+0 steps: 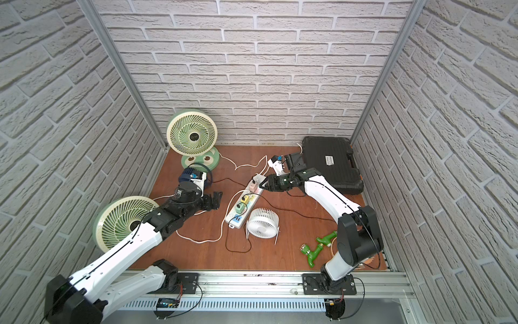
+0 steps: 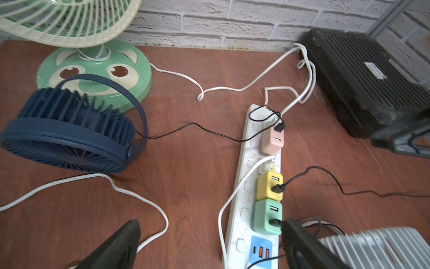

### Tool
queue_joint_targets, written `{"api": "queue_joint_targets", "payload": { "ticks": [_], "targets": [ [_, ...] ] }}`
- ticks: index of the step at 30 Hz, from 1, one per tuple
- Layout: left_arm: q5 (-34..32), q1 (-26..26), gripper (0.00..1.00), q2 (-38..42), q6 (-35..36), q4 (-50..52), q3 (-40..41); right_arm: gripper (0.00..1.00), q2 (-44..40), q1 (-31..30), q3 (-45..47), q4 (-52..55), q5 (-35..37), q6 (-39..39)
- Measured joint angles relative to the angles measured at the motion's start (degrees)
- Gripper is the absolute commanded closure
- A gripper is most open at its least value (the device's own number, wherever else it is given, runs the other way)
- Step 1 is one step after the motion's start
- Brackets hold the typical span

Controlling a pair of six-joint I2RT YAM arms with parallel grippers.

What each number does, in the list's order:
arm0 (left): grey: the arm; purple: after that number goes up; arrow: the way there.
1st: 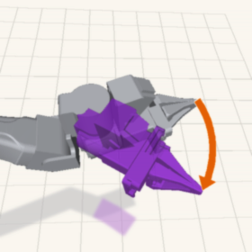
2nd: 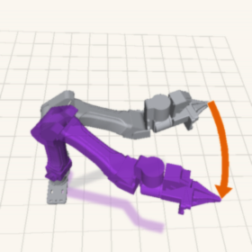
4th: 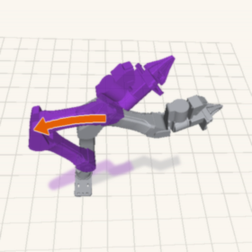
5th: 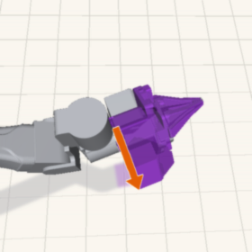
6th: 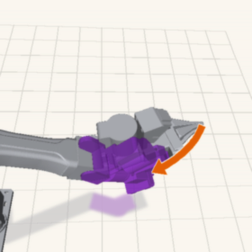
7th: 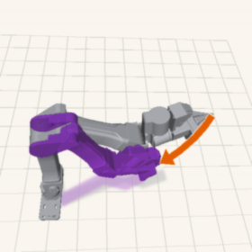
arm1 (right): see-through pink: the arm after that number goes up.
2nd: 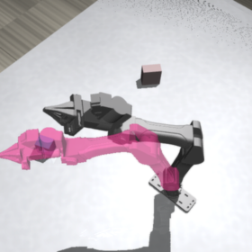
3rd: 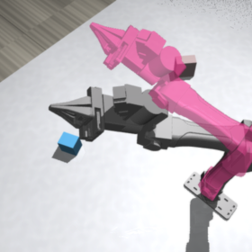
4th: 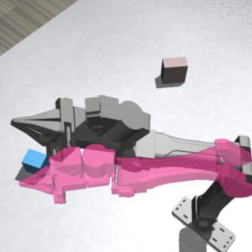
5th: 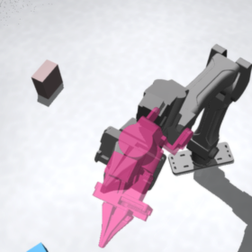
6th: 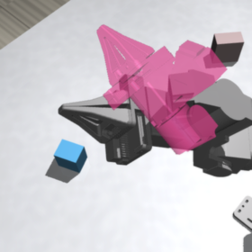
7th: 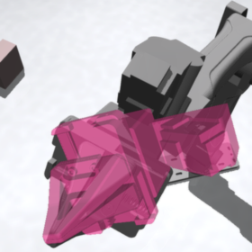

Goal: Unplug the desk fan from the power strip
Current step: Remove the plug from the socket.

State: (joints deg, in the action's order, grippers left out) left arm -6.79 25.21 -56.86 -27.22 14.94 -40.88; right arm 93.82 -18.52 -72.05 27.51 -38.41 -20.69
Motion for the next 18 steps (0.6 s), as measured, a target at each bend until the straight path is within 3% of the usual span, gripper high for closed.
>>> {"api": "queue_joint_targets", "payload": {
  "ticks": [8, 18],
  "targets": [
    [3.1, 1.97, 0.02, -5.25, 0.31, -1.7, 0.0, 0.96, 8.37, -2.32, -5.49, 3.98, -2.78, 3.65],
    [7.82, 3.15, 0.04, -10.08, 3.26, -3.43, 0.0, 0.97, 17.2, -5.53, -11.04, 10.8, -4.02, 11.19]
  ]
}}
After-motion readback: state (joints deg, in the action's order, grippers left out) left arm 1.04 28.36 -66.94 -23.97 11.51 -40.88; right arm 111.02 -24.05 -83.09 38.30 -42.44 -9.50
